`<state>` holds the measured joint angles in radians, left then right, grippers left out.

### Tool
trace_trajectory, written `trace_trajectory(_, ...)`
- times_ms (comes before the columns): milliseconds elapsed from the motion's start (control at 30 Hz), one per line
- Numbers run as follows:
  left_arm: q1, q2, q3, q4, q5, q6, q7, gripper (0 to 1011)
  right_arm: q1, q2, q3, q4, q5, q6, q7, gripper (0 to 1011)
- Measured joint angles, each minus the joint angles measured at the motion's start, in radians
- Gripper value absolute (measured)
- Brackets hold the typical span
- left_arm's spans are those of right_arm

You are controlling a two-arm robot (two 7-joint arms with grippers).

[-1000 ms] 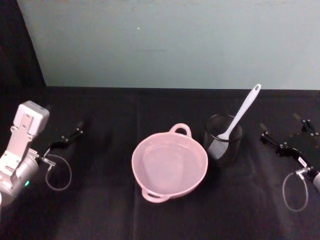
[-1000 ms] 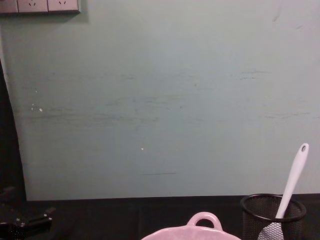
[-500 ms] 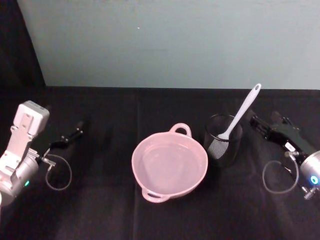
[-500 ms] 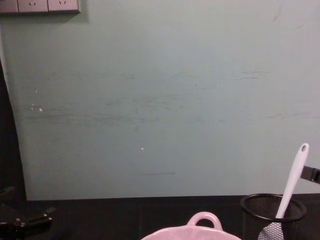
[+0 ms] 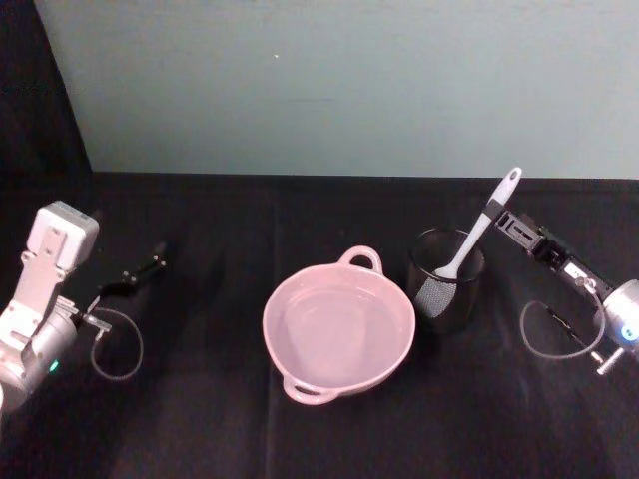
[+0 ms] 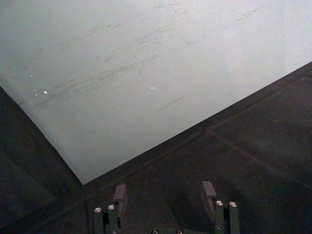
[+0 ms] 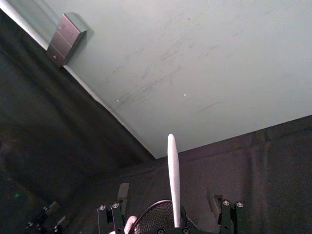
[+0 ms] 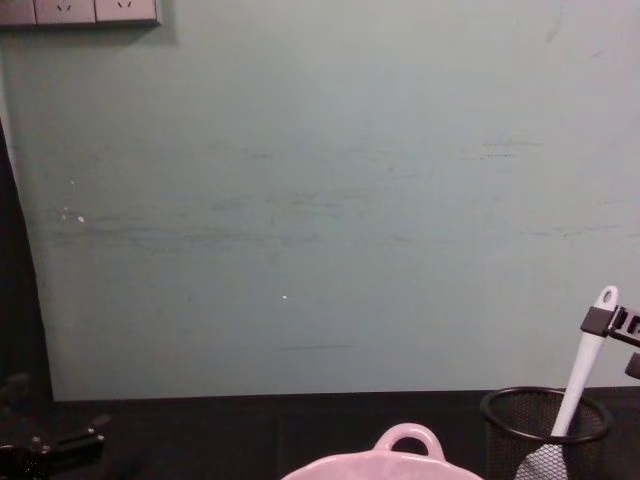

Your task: Use the one hand to pick up the spoon and stir the clear water in the bowl.

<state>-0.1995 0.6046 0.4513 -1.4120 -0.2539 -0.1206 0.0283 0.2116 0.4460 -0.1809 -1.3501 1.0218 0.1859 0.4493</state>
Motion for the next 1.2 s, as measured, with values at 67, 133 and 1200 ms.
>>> trace_trajectory(67,0.000,0.000,0.000,0.000,0.000,0.000,0.000,1005,0.020,0.004,-0.010,0.028,0.014,0.010,0.024,1002)
trace_trajectory(133,0.000,0.000,0.000,0.000,0.000,0.000,0.000,1005,0.031,0.006,-0.017,0.040,0.019,0.014,0.037,1003)
trace_trajectory(1200,0.000,0.000,0.000,0.000,0.000,0.000,0.000,1005,0.115,0.033,-0.113,0.125,0.063,-0.048,0.113,340)
